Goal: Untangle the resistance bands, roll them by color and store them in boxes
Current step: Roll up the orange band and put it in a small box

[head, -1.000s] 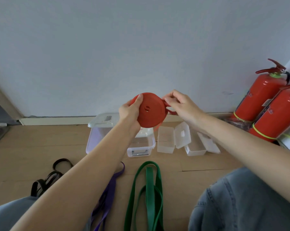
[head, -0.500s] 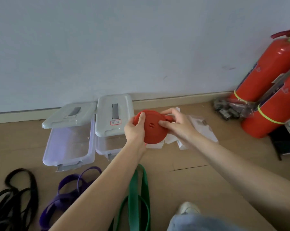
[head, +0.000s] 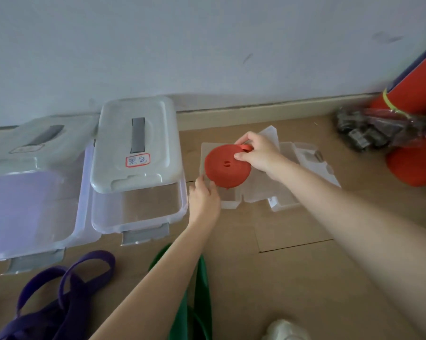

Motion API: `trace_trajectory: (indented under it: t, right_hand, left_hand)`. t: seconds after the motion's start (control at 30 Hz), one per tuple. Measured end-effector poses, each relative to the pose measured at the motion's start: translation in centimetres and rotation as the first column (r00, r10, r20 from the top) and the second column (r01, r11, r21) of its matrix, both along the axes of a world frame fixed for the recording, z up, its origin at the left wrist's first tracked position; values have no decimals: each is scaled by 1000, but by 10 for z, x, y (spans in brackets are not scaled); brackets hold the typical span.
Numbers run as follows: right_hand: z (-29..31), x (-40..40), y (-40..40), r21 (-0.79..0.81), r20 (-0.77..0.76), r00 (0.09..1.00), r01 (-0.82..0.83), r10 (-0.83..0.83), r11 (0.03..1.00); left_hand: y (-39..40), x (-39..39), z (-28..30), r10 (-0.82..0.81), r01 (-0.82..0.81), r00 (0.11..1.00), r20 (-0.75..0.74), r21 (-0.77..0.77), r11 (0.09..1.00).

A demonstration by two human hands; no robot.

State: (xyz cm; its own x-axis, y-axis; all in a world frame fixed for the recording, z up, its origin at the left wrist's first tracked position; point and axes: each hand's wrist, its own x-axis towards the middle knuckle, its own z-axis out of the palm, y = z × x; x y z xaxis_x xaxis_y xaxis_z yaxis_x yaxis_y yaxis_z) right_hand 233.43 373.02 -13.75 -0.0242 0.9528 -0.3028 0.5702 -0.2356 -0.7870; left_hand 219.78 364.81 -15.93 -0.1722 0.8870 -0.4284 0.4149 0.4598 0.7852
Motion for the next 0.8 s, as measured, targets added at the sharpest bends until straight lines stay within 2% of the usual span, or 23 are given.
trace_trajectory:
  t: [0.13, 0.2, 0.33, 0.47, 0.57, 0.7, 0.8]
  right_hand:
    - [-18, -10, 12, 90, 229, 972, -72, 50, 993]
    - [-25, -22, 7, 126, 331, 935, -176, 127, 976]
    - [-47, -30, -17, 190, 594, 760, -451, 264, 872]
    - [-43, -20, -9, 67, 515, 765, -486, 386, 872]
    - [-38, -15, -1, -46, 497, 707, -558, 504, 828]
    - [-38, -10, -3, -62, 540, 652, -600, 532, 798]
    - [-36, -6, -3, -63, 490, 682, -594, 543, 802]
  left_hand:
    - [-6, 3, -12, -72, 72, 984, -162, -2, 997]
    - [-7, 3, -17, -73, 74, 982, -174, -1, 997]
    - [-20, 7, -25, -48, 49, 993, -107, 1, 999]
    - [-17, 4, -32, 29, -27, 999, -42, 34, 999]
    - [-17, 0, -35, 45, -45, 999, -7, 65, 997]
    - [-16, -2, -42, 26, -27, 1000, 10, 85, 996]
    - [-15, -4, -45, 10, -11, 1000, 19, 98, 995]
